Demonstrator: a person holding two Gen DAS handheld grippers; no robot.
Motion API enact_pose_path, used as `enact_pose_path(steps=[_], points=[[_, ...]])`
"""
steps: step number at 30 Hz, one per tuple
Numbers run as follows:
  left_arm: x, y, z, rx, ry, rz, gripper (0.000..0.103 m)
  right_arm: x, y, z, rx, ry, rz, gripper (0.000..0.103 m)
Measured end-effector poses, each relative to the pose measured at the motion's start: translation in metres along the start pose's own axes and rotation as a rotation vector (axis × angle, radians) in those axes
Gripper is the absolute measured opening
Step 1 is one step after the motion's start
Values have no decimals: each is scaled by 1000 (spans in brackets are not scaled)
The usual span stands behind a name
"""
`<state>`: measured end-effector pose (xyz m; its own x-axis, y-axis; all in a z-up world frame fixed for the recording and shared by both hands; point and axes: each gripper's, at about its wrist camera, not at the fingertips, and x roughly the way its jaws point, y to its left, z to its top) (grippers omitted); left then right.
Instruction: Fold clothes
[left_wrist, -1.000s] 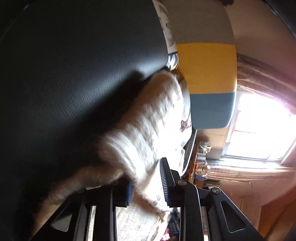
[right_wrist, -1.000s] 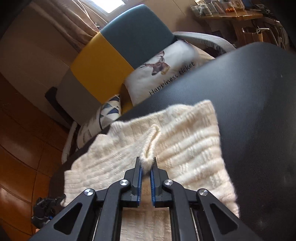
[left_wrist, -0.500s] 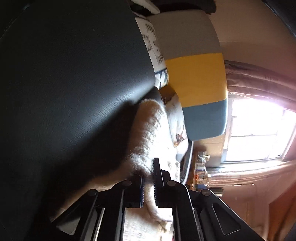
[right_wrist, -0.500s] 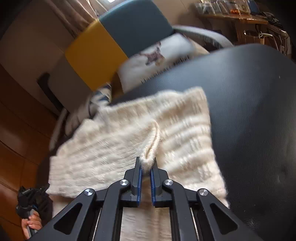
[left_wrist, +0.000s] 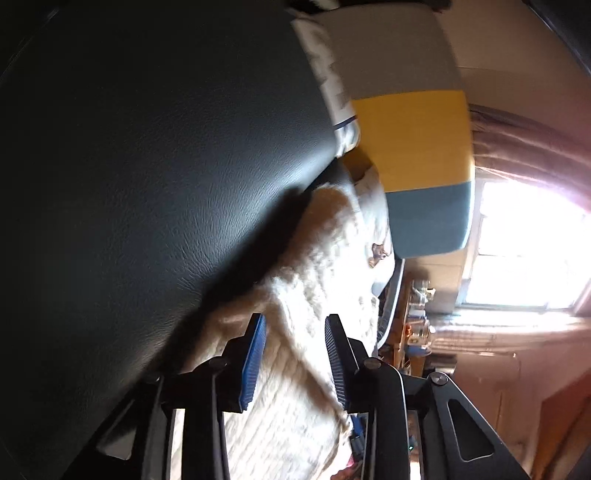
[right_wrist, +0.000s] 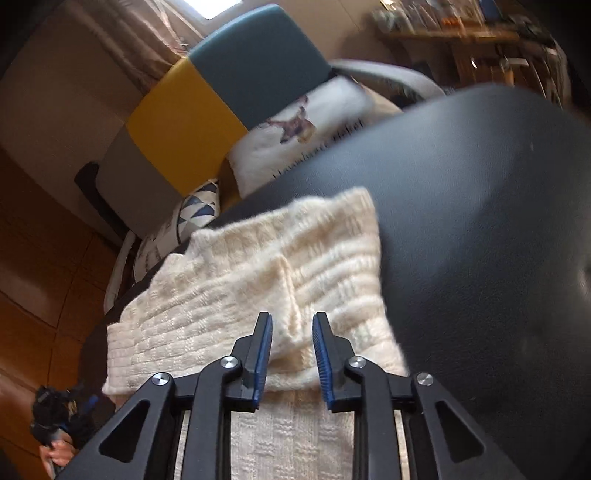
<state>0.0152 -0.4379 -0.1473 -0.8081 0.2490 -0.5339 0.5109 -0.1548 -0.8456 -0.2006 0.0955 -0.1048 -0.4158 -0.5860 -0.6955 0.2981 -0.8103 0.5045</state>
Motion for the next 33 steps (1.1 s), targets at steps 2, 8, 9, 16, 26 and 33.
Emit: enact_pose_path(steps=[2, 8, 9, 16, 26, 33], points=[[-16, -20, 4, 76, -57, 4, 33, -1, 20, 7, -93, 1, 11, 24], [20, -82, 7, 328, -75, 70, 38, 40, 76, 13, -373, 72, -99, 24], [32, -89, 5, 366, -71, 98, 38, 51, 81, 14, -402, 95, -131, 24], [91, -77, 22, 475, -14, 309, 38, 98, 67, 19, -389, 172, -205, 24], [82, -57, 19, 551, -82, 288, 31, 85, 83, 13, -494, 89, -232, 24], [67, -73, 30, 640, -96, 208, 31, 93, 125, 3, -587, 142, -163, 24]])
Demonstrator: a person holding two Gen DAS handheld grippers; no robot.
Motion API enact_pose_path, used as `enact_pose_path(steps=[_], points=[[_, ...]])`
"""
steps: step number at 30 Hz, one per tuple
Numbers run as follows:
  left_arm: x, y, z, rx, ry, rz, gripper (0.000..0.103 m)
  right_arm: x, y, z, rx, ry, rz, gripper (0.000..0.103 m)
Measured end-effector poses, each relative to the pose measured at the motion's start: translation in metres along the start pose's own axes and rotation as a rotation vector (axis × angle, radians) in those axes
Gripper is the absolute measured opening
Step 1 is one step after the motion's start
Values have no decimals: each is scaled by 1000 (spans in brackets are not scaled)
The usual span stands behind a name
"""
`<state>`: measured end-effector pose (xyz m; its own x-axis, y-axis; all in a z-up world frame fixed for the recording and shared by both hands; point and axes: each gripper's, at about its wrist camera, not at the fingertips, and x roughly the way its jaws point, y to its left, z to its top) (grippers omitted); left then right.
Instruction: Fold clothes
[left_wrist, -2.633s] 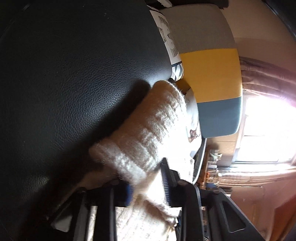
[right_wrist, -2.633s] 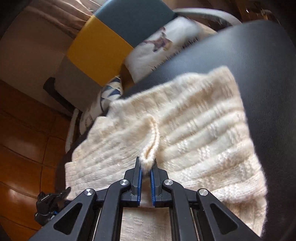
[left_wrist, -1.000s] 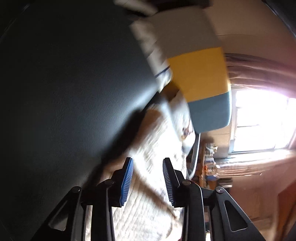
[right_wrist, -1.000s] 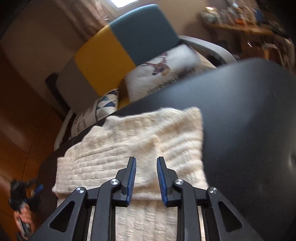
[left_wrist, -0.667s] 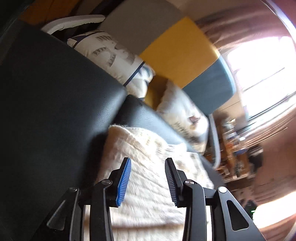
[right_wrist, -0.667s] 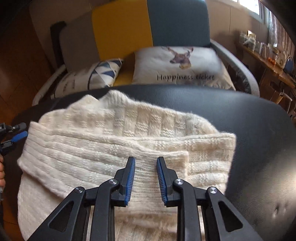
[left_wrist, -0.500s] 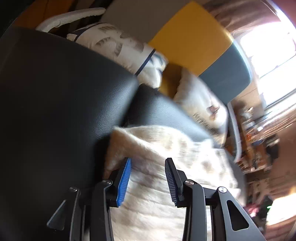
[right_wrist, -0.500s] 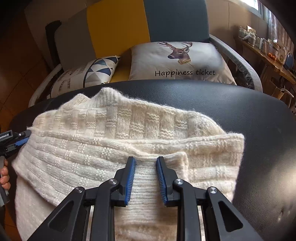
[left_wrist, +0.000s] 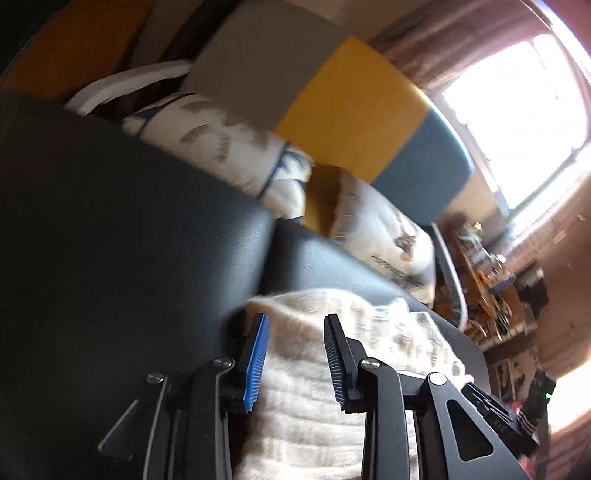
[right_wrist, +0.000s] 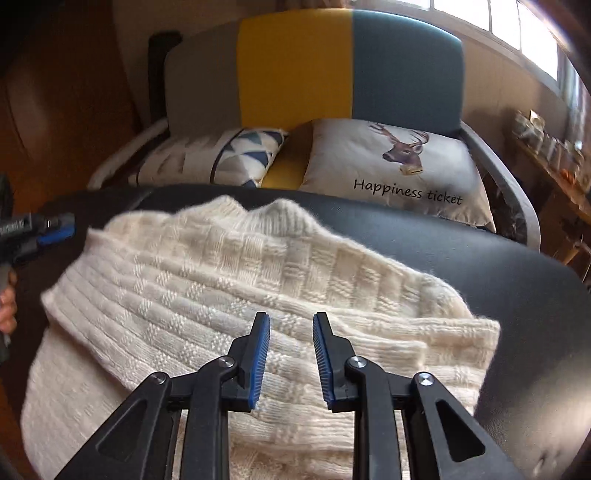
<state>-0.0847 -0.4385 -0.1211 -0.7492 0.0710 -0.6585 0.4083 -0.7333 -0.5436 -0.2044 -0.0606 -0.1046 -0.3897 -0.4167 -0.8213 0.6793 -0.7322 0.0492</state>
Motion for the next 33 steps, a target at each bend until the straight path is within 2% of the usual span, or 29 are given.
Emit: enact_pose_path(steps=[2, 6, 8, 11, 15, 16, 17, 20, 23, 26, 30, 33], points=[[13, -12, 4, 46, 39, 22, 31, 12, 2, -4, 6, 35, -9, 24], [48, -16, -2, 75, 134, 118, 31, 16, -11, -13, 85, 17, 44, 24], [49, -16, -4, 82, 132, 139, 31, 11, -19, -12, 127, 23, 82, 24], [29, -21, -6, 69, 94, 108, 31, -17, -17, -18, 113, -14, 120, 24], [-13, -35, -30, 139, 36, 82, 32, -34, -18, -42, 110, 5, 105, 24], [-17, -34, -39, 146, 43, 87, 33, -26, -21, -50, 127, 49, 89, 24], [-15, -30, -48, 146, 65, 111, 32, -20, -24, -57, 149, 54, 95, 25], [-9, -20, -70, 146, 121, 175, 33, -18, -34, -68, 216, 3, 133, 25], [-10, -18, -73, 142, 99, 193, 33, -34, -40, -72, 300, -6, 149, 24], [-30, -22, -72, 80, 76, 180, 33, -67, -44, -90, 343, -60, 168, 27], [-81, -36, -103, 70, 9, 110, 39, -97, -46, -144, 376, -40, 178, 28], [-106, -31, -146, 26, 33, 71, 40, -111, -47, -191, 396, 11, 171, 28]])
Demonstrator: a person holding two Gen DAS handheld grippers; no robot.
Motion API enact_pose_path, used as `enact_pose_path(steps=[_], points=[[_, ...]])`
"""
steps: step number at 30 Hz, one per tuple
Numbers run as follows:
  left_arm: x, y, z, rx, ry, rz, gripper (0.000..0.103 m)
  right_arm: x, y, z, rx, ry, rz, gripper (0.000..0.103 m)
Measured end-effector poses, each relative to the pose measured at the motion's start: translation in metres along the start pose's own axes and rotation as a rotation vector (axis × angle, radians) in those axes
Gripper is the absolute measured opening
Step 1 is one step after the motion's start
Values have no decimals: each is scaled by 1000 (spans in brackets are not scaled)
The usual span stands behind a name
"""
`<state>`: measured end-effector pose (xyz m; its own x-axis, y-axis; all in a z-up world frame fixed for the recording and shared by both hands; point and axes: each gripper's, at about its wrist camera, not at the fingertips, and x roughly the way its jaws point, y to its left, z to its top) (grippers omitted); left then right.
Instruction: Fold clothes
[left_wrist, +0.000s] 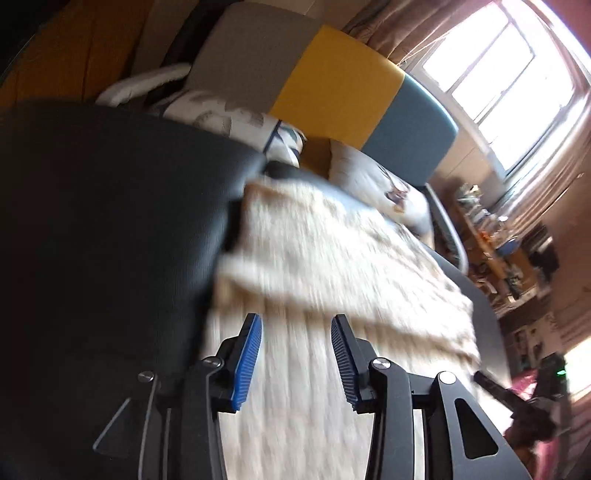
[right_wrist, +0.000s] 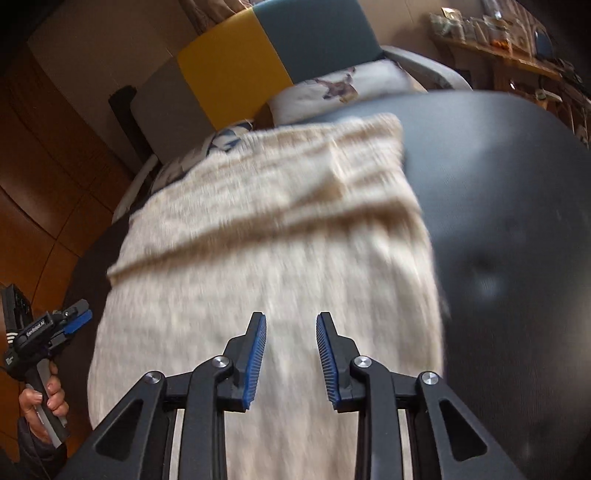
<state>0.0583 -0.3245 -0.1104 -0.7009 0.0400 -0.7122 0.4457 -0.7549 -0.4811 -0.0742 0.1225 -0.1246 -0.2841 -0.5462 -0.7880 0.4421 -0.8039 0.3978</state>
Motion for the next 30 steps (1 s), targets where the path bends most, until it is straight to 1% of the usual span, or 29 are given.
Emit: enact_pose_path(steps=[2, 3, 5, 8, 10, 11, 12, 14, 15, 16, 17, 18, 21, 23, 24, 25, 26, 28, 30], points=[[-9, 3, -26, 5, 23, 20, 40, -7, -10, -25, 13, 38, -30, 28], [-12, 5, -40, 12, 40, 29, 40, -12, -13, -33, 14, 38, -33, 28], [-13, 8, -61, 33, 71, 53, 40, -22, -20, -45, 11, 22, -25, 28], [-15, 9, -81, 110, 61, 105, 40, -30, -28, -51, 14, 11, -26, 28], [-13, 3, -83, 171, 60, 145, 40, -39, -28, -51, 32, 8, -48, 28], [-15, 2, -83, 167, 60, 153, 40, -46, -28, -52, 31, -2, -47, 28], [-18, 0, -82, 156, 62, 144, 40, -51, -28, -55, 26, -13, -35, 28], [-29, 1, -83, 150, 41, 137, 40, -63, -29, -60, 15, -36, -10, 29], [-35, 2, -85, 150, 25, 140, 40, -62, -31, -63, 17, -13, -27, 29], [-39, 4, -88, 144, 21, 147, 41, -55, -35, -67, 23, 22, -66, 29], [-40, 10, -91, 129, 37, 161, 41, -53, -38, -71, 30, 21, -67, 29], [-42, 17, -95, 109, 49, 162, 41, -54, -41, -73, 36, 2, -42, 29], [-54, 34, -101, 33, 51, 101, 41, -60, -54, -71, 100, -24, 27, 29], [-68, 47, -104, -22, 36, 37, 41, -67, -61, -72, 124, -51, 78, 29], [-72, 53, -105, -39, 44, 7, 41, -67, -64, -73, 142, -50, 114, 30], [-74, 58, -107, -45, 59, -10, 43, -66, -68, -74, 163, -38, 140, 31], [-76, 62, -108, -50, 75, -27, 48, -65, -72, -76, 183, -23, 157, 31], [-79, 71, -111, -55, 105, -53, 48, -65, -83, -82, 218, -11, 180, 31], [-78, 69, -116, -12, 127, -54, 49, -66, -92, -90, 257, -2, 213, 32]])
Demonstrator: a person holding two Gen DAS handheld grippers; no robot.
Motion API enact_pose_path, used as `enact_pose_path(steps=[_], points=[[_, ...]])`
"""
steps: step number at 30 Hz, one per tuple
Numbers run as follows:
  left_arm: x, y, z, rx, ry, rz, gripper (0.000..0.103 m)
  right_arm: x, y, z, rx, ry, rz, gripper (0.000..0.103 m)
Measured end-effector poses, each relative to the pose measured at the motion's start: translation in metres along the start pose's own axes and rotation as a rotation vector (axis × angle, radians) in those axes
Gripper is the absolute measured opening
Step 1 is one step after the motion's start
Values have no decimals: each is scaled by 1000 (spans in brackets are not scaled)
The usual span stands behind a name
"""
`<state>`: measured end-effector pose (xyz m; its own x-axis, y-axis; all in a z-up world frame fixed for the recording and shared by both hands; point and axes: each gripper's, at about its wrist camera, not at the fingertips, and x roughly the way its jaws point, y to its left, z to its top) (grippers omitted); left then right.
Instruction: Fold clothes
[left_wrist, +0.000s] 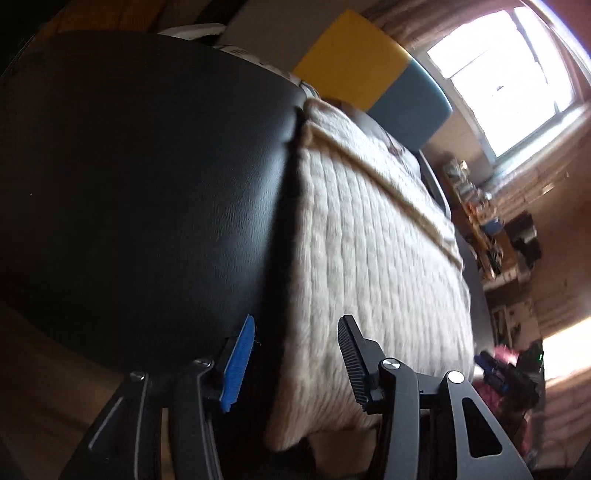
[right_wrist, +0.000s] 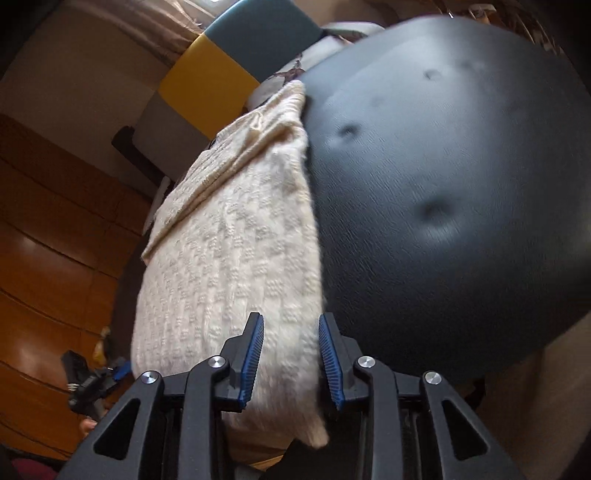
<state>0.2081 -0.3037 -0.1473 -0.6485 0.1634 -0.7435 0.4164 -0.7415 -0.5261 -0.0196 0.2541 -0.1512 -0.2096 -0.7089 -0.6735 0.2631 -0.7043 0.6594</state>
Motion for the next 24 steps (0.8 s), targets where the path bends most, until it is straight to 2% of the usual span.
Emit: enact_pose_path(steps=[4, 7, 11, 14, 16, 19, 24], points=[[14, -11, -10, 85, 63, -3, 49, 0, -12, -3, 49, 6, 59, 32], [19, -16, -19, 139, 74, -18, 50, 1, -15, -3, 55, 31, 89, 33], [25, -14, -11, 107, 74, -51, 50, 4, -15, -3, 53, 67, 114, 33], [26, -15, -11, 110, 69, -45, 46, 8, -17, -5, 75, 91, 162, 33], [27, -21, -11, 122, 67, -39, 36, 11, -16, -7, 78, 100, 188, 33], [29, -30, -12, 141, 63, -30, 36, 17, -17, -6, 109, 84, 270, 35], [33, -40, -14, 176, 28, -19, 37, 35, -9, -3, 87, 105, 278, 34]])
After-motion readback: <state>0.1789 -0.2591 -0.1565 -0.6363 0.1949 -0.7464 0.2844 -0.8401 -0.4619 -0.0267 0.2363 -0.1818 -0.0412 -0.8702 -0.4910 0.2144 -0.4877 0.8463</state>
